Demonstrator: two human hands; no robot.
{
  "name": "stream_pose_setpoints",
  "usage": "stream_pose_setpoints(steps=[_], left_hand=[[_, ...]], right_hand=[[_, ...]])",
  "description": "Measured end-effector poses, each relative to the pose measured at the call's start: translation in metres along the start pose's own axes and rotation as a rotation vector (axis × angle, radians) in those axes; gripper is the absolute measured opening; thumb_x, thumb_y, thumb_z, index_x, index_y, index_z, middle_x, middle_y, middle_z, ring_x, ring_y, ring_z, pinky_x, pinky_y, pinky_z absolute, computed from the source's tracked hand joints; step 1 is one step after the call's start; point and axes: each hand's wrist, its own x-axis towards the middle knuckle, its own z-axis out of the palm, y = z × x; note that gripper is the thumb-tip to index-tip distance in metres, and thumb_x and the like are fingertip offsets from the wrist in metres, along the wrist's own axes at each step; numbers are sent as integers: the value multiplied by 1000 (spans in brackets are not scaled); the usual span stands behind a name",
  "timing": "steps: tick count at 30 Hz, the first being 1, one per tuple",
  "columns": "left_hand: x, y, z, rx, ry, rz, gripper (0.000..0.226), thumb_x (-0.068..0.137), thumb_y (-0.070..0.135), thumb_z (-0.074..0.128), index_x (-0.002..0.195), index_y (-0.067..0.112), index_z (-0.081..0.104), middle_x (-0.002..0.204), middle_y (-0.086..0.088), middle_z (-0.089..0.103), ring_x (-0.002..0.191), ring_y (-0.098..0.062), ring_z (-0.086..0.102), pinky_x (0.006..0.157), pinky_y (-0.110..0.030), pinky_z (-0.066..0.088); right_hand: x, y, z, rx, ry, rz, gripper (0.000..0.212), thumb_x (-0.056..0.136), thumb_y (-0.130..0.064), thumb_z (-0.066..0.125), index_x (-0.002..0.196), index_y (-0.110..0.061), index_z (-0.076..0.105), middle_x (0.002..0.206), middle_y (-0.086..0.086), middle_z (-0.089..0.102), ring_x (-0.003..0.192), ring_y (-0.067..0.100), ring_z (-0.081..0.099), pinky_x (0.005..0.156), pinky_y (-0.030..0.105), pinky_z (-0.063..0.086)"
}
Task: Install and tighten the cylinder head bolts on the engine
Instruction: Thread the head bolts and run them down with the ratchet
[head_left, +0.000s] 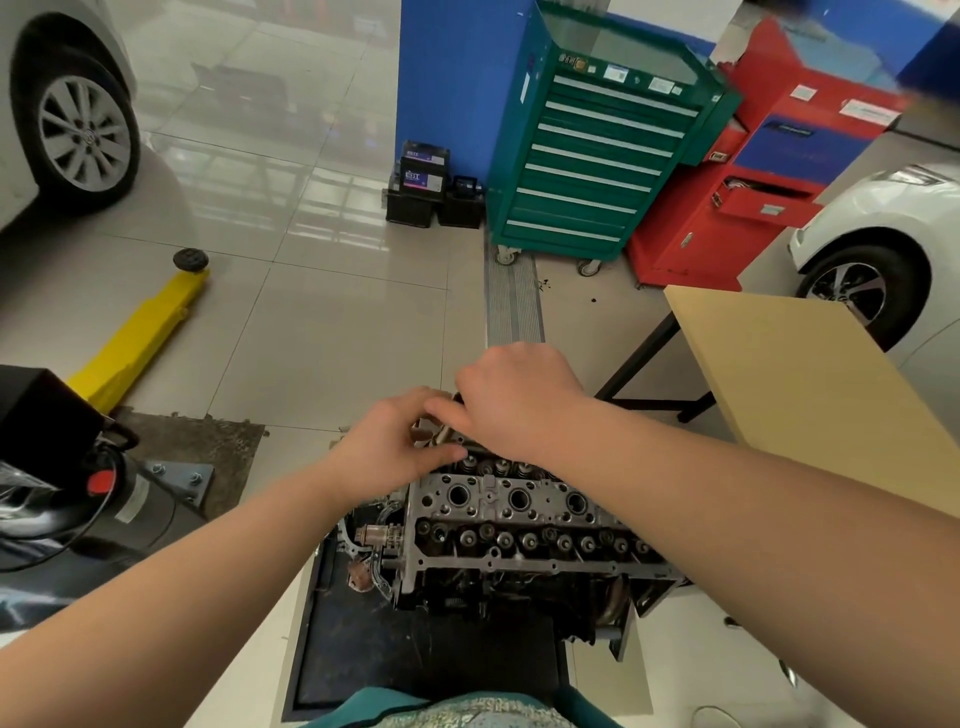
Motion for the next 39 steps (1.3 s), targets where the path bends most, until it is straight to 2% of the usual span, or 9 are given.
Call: stream_pose_setpoints(steps=[3,6,9,13,19,23,26,32,39], left_hand=[[4,-3,2,126,92,40,46,88,18,83,87,60,64,92,26,68,87,1,67,75,-16,53],[4,-6,-2,107,43,41,43,93,7,76,87,48,66,89,22,68,84,-3,68,81,-30,59],[3,-2,-3,38,-35,39,25,95,12,69,97,37,68,95,12,72,93,-12,71,92,-43,59],[4,-3,6,26,105,10,20,85,23,87,97,31,73,99,9,72,95,-14,70,87,-42,61],[3,-13,1,113,44,4,29,94,18,76,94,46,69,91,18,74,90,-6,71,84,-42,59],[1,-11,1,0,-23,11,28,90,32,82,115,33,71,110,13,73,109,-13,70,100,-36,57],[1,-10,5,31,120,-3,33,84,22,87,91,50,70,95,15,74,93,-10,72,85,-34,60],[6,-22,-6,142,-34,-51,10,95,16,74,93,7,69,82,-10,71,78,-33,65,74,-55,55],[1,-15,-2,-8,99,4,22,81,36,83,94,44,68,93,15,69,90,-10,70,79,-21,57]], right_hand=[[3,3,3,62,14,-17,57,92,-80,40,90,-25,57,81,-4,59,75,25,58,57,33,38],[5,11,-2,200,-125,-192,37,95,-45,64,127,-26,57,116,-5,62,107,23,61,72,36,45],[4,7,-3,184,-133,-173,20,101,-38,58,102,-18,57,93,-3,57,93,28,61,63,37,42],[2,-7,-1,-18,-74,63,61,101,-73,29,64,-25,37,61,-4,36,63,25,45,48,29,18],[1,11,-11,223,-164,-178,37,98,-48,60,127,-26,55,118,-4,62,106,23,61,72,38,46],[0,0,-7,145,-107,-104,28,104,-43,53,106,-16,58,80,-4,48,80,24,53,55,35,31],[2,-14,-4,109,-50,44,37,105,-53,45,93,-18,50,66,-6,32,70,25,46,47,32,18],[-1,-6,-11,103,-123,-193,24,98,-33,62,114,-18,53,95,-2,56,91,25,60,61,37,36],[4,-15,-7,-25,-68,40,54,101,-70,35,77,-23,45,68,-4,42,68,24,47,52,31,24]])
